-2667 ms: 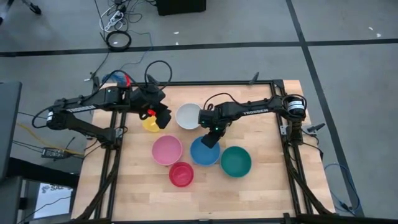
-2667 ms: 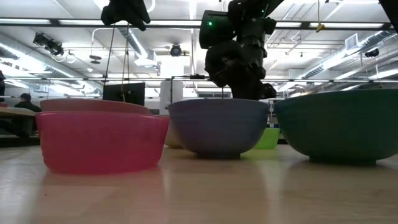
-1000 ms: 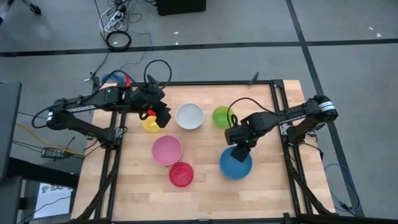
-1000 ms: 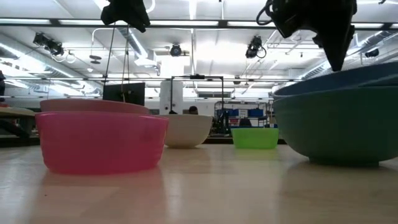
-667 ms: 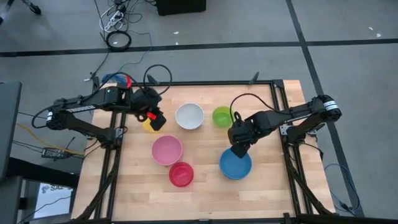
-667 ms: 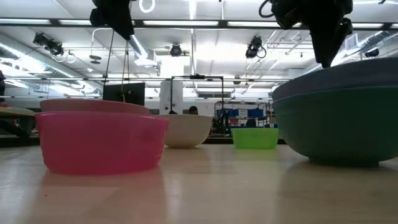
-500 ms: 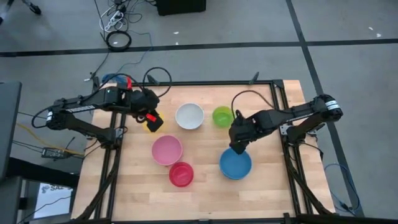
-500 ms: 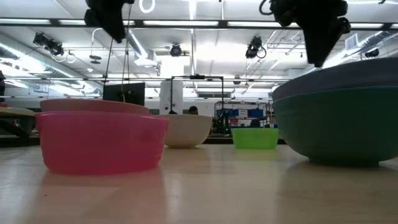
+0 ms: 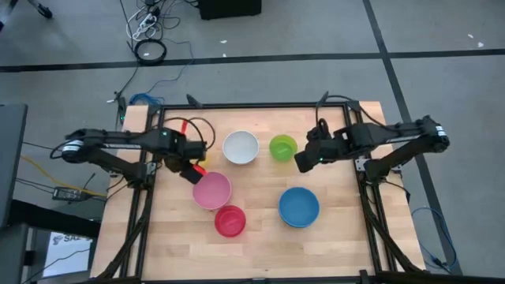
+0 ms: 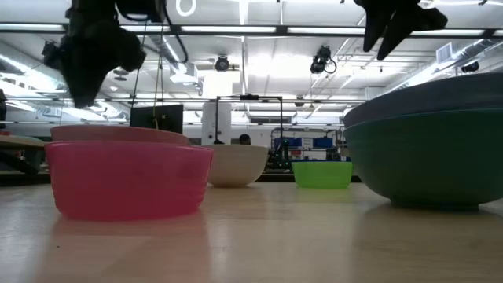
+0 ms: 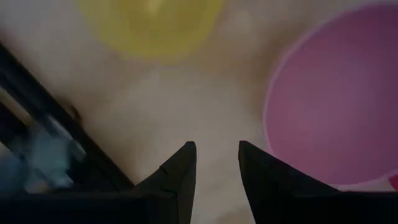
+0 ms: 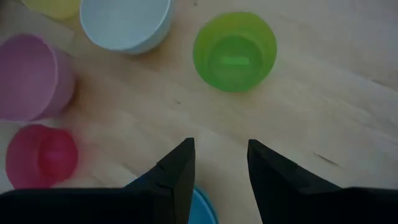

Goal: Nest bowls inside each other
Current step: Stack the pink bowl on top of the blue bowl

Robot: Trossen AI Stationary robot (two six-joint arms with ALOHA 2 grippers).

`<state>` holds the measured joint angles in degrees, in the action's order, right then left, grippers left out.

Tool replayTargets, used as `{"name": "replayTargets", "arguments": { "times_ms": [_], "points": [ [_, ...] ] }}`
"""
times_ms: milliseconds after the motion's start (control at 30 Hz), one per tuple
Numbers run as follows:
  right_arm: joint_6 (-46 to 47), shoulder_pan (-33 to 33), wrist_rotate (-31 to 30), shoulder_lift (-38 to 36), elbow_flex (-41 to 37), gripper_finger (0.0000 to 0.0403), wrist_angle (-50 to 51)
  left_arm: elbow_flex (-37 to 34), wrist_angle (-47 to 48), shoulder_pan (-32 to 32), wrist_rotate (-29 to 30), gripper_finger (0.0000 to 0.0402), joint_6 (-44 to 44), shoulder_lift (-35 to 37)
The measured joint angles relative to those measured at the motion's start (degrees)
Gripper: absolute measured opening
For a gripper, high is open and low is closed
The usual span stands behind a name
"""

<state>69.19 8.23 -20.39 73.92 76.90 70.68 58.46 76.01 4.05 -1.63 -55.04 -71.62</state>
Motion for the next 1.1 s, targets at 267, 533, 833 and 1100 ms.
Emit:
{"name": "replayTargets", "arguments": {
  "times_ms": [267, 533, 833, 1100],
  "points": [
    [-1.82, -2.53, 2.03, -0.54, 0.0, 0.0135, -0.4, -1.81, -7.91, -1.53, -6.42, 0.0129, -3.23, -3.11],
    [-3.54, -3.53, 3.63, -0.47, 0.0, 0.0135, -1.26, -1.86, -10.83, -2.4, -6.3, 0.0129, -3.63, -7.21],
    [-3.87, -3.56, 3.87, -0.47, 0.0, 0.0135, -1.27, -4.48, -18.26, -2.69, -5.55, 0.0129, -0.22, -13.91],
    [-3.87, -3.56, 3.83, -0.45, 0.0, 0.0135, -1.24, -4.42, -21.18, -2.65, -6.17, 0.0086, 4.91, -15.12]
  ]
}}
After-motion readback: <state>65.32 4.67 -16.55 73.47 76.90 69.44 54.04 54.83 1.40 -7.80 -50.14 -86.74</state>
